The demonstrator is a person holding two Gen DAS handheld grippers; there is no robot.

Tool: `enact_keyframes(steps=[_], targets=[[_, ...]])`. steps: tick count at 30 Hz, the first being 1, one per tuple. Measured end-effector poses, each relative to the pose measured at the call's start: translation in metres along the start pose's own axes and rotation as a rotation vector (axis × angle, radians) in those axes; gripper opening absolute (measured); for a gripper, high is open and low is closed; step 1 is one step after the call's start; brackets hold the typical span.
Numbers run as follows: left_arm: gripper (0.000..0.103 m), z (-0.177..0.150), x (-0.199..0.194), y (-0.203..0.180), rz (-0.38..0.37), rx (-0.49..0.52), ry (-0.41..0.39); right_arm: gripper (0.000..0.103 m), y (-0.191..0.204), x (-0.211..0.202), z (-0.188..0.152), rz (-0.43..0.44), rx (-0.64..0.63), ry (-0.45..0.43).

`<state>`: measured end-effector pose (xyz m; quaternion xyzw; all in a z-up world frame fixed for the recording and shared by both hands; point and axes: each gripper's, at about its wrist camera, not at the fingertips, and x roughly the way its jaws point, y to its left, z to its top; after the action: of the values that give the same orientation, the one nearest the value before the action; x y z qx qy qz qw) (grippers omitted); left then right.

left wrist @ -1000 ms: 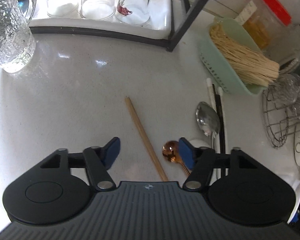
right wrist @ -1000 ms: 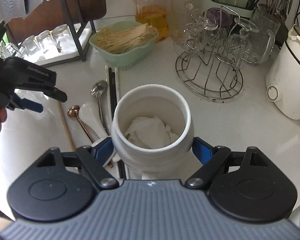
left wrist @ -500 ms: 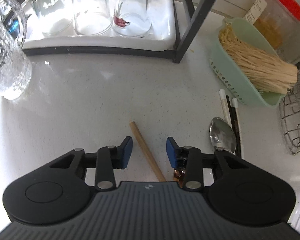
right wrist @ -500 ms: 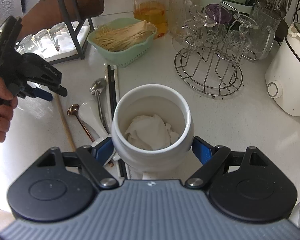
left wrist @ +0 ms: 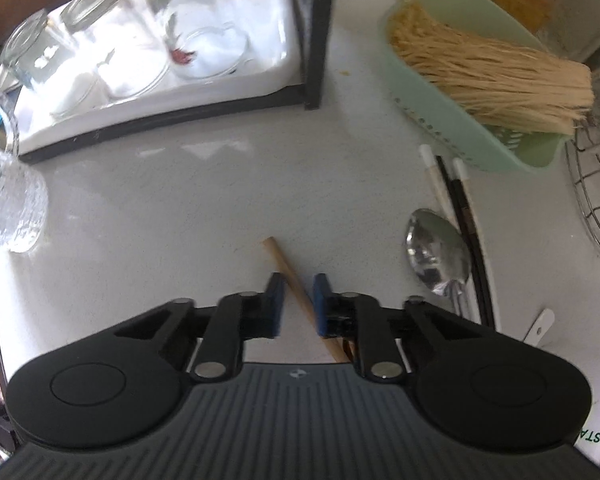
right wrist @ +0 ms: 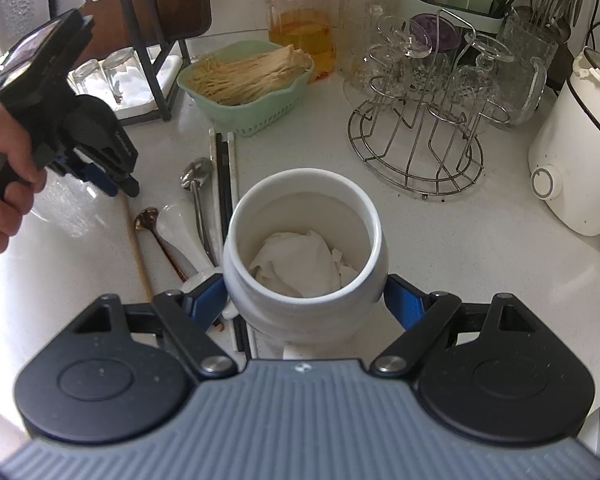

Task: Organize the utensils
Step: 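Close the left tool on the wooden chopstick, then lift the chopstick with the left tool and carry it over the mug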

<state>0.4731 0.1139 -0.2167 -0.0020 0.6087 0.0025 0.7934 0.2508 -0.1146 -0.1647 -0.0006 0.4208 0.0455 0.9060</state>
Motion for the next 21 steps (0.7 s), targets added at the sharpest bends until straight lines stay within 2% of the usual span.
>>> enact_keyframes(steps=[4,10,21], targets=[[0.011,-0.002,0.001,-0.016,0.022,0.041,-0.05,0.087,-0.002,-0.002,-0.002,0.012,-0.004,-0.012],[0.007,-0.025,-0.008,-0.026,-0.019,0.041,-0.095,0.087,-0.004,-0.005,-0.007,0.025,-0.023,-0.029],[0.007,-0.075,-0.074,-0.008,-0.113,0.032,-0.276,0.088,-0.006,-0.005,-0.015,0.046,-0.04,-0.092]])
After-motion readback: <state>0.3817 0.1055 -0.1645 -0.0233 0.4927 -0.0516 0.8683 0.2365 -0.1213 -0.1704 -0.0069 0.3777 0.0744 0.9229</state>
